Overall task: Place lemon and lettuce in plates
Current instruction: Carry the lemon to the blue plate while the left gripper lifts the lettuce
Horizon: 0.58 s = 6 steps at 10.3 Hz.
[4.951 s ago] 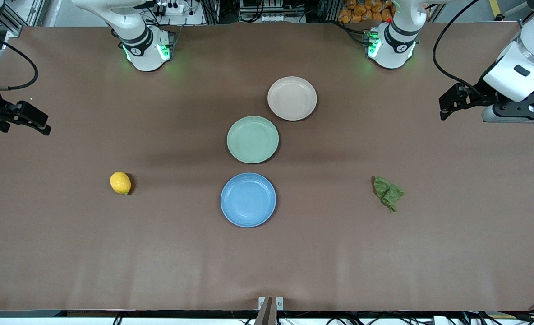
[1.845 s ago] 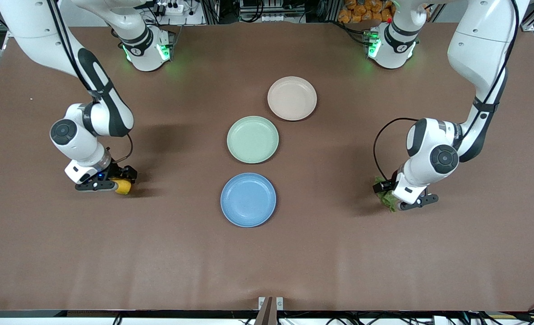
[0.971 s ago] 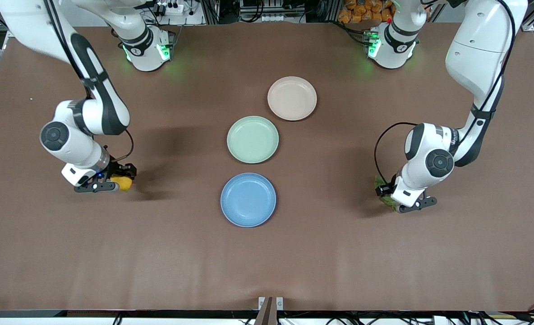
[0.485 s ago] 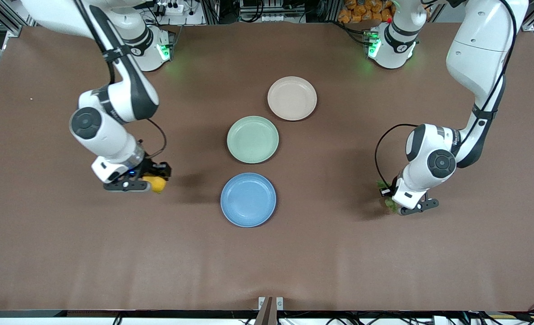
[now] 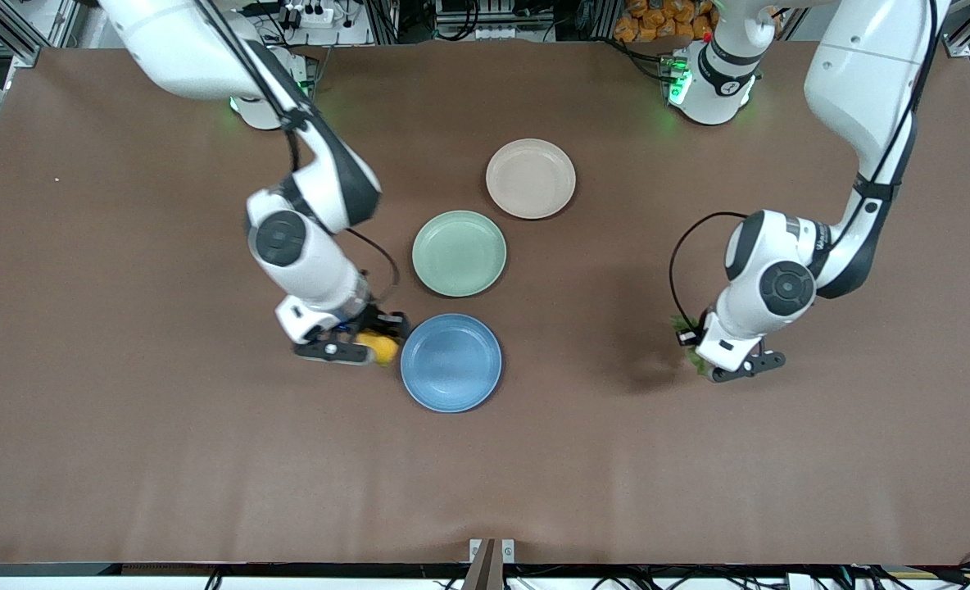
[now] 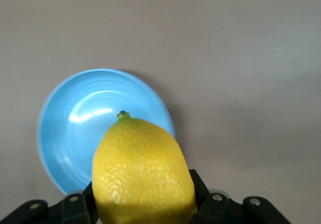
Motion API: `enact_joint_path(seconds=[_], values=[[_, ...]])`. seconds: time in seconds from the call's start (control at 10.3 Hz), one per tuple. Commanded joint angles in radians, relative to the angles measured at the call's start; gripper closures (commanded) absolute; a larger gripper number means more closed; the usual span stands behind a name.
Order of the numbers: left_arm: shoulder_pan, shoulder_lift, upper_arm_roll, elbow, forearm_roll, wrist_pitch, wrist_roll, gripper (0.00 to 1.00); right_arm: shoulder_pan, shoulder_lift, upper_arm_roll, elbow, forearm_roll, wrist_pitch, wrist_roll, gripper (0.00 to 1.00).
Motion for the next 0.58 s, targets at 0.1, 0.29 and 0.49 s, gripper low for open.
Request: enact_joint_path(seconds=[0.1,0.29,0.49], values=[[-0.003,-0.131,-0.096,-0.153,0.031,-0.015,-0.163,1.00,0.068,0.185,-0.011,0.206,-0.007,0.011,0.090,0.73],[-0.001,-0.173,-0.168,-0.219,0.031,-0.033,-0.254,1.00,0.078,0.243,-0.011,0.206,-0.035,0.123,0.113,0.69],[-0.001,-0.176,-0.257,-0.224,0.031,-0.111,-0.358,1.00,0.084,0.282,-0.011,0.206,-0.107,0.154,0.141,0.63]])
